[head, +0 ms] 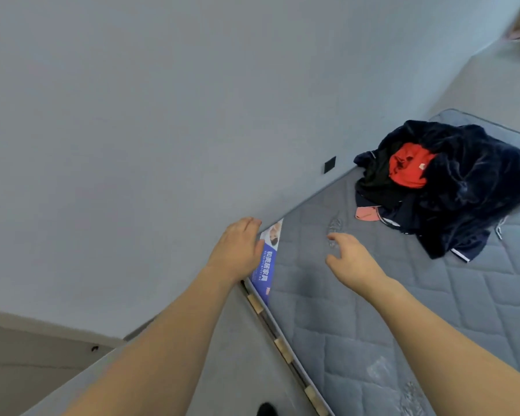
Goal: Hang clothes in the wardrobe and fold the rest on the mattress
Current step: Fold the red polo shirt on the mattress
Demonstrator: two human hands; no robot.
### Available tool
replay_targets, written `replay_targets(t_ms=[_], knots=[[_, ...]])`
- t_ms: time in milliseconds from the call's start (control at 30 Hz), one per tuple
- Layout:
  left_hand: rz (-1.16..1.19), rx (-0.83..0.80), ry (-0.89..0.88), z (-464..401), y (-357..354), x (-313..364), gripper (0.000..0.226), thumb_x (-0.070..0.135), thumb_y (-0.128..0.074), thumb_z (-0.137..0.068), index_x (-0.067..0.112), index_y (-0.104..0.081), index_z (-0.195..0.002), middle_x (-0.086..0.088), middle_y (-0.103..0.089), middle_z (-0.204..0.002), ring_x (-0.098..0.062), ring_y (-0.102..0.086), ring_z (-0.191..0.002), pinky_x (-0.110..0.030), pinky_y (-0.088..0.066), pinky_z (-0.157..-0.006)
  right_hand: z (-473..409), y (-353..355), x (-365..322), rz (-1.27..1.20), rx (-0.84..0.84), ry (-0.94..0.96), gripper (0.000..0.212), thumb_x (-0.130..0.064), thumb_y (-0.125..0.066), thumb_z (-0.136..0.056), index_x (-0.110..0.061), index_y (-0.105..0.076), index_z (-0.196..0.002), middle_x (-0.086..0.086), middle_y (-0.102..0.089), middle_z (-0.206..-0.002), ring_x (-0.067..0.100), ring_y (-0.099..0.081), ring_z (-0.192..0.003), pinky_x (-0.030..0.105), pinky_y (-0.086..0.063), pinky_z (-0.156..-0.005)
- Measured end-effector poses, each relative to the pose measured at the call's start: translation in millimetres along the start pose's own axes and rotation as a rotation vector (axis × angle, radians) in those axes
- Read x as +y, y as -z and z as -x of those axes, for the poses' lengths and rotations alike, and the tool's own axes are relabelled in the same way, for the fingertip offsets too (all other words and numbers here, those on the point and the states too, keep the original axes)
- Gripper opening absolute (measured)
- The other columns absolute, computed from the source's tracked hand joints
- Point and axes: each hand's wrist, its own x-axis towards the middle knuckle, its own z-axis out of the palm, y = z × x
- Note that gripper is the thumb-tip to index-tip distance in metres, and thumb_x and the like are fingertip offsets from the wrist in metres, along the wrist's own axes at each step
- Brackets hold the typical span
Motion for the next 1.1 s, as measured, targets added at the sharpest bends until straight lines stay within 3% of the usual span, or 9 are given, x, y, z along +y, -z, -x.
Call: replay_targets(t_ms=[233, 400, 533, 633, 800, 933, 1033, 1100], knots=[[-0.032, -0.089, -0.234, -186.0, -48.7, 7.0, 0.047, 0.023, -0.048, -0.101, 0.007, -0.043, -0.145, -0.011, -0.043, -0.150, -0.026, -0.039, -0.137, -0.033, -0.025, -0.116, -125.2, 35.5, 56.2, -0.086, 0.199, -0.160, 0.054, -0.009, -0.051, -0.091, -0.011, -0.042, -0.144, 0.009, -0.040, -0.149, 0.025, -0.037, -0.137, 0.036, -0.031, -0.112], [-0.030, -0.204, -0.395, -301.1, -151.0, 34.7, 0.046, 0.021, -0.050, -0.100, 0.005, -0.045, -0.143, -0.012, -0.045, -0.147, -0.028, -0.042, -0.134, -0.035, -0.027, -0.115, -209.9, 38.1, 148.6, -0.069, 0.310, -0.305, 0.055, -0.008, -0.049, -0.091, -0.009, -0.040, -0.145, 0.009, -0.038, -0.150, 0.026, -0.038, -0.136, 0.039, -0.035, -0.109], [0.003, -0.238, -0.525, -365.2, -242.1, 72.7, 0.044, 0.018, -0.051, -0.098, 0.003, -0.047, -0.139, -0.012, -0.046, -0.144, -0.027, -0.042, -0.133, -0.034, -0.029, -0.114, -261.2, 35.0, 228.7, 0.013, 0.464, -0.324, 0.051, -0.003, -0.053, -0.084, -0.003, -0.050, -0.135, 0.012, -0.047, -0.140, 0.031, -0.044, -0.129, 0.040, -0.037, -0.107], [0.075, -0.244, -0.548, -403.8, -300.2, 102.8, 0.047, 0.016, -0.051, -0.098, 0.004, -0.044, -0.143, -0.010, -0.042, -0.148, -0.025, -0.038, -0.137, -0.030, -0.025, -0.113, -282.5, 27.9, 287.1, 0.056, 0.550, -0.348, 0.056, -0.004, -0.055, -0.086, -0.003, -0.047, -0.141, 0.014, -0.038, -0.150, 0.030, -0.036, -0.139, 0.039, -0.030, -0.115], [0.139, -0.217, -0.597, -467.5, -364.8, 165.8, 0.055, 0.016, -0.053, -0.096, 0.010, -0.038, -0.148, -0.007, -0.030, -0.156, -0.027, -0.031, -0.141, -0.036, -0.029, -0.112, -295.9, 7.5, 368.7, 0.096, 0.591, -0.396, 0.060, -0.011, -0.055, -0.091, -0.007, -0.038, -0.149, 0.014, -0.028, -0.157, 0.030, -0.027, -0.144, 0.041, -0.024, -0.118], [0.204, -0.157, -0.592, -503.1, -402.0, 216.2, 0.065, 0.014, -0.051, -0.095, 0.017, -0.027, -0.154, -0.007, -0.014, -0.163, -0.030, -0.023, -0.146, -0.044, -0.033, -0.113, -313.0, 0.9, 405.4, 0.265, 0.750, -0.446, 0.070, -0.024, -0.061, -0.089, -0.018, -0.032, -0.153, 0.016, -0.015, -0.162, 0.039, -0.016, -0.147, 0.057, -0.022, -0.116], [0.257, -0.039, -0.581, -526.6, -419.9, 248.6, 0.070, 0.026, -0.054, -0.096, 0.027, -0.019, -0.156, -0.006, -0.014, -0.163, -0.032, -0.038, -0.137, -0.050, -0.045, -0.100, -335.5, 14.0, 415.1, 0.377, 0.811, -0.380, 0.074, -0.027, -0.061, -0.087, -0.021, -0.030, -0.154, 0.015, -0.017, -0.161, 0.040, -0.018, -0.146, 0.062, -0.021, -0.114], [0.241, 0.018, -0.572, -547.3, -425.1, 261.9, 0.068, 0.035, -0.051, -0.097, 0.037, -0.015, -0.155, -0.003, -0.031, -0.156, -0.030, -0.054, -0.120, -0.048, -0.052, -0.086, -353.8, 25.7, 419.1, 0.458, 0.835, -0.334, 0.073, -0.027, -0.058, -0.086, -0.020, -0.031, -0.153, 0.014, -0.023, -0.159, 0.040, -0.026, -0.141, 0.060, -0.025, -0.112]])
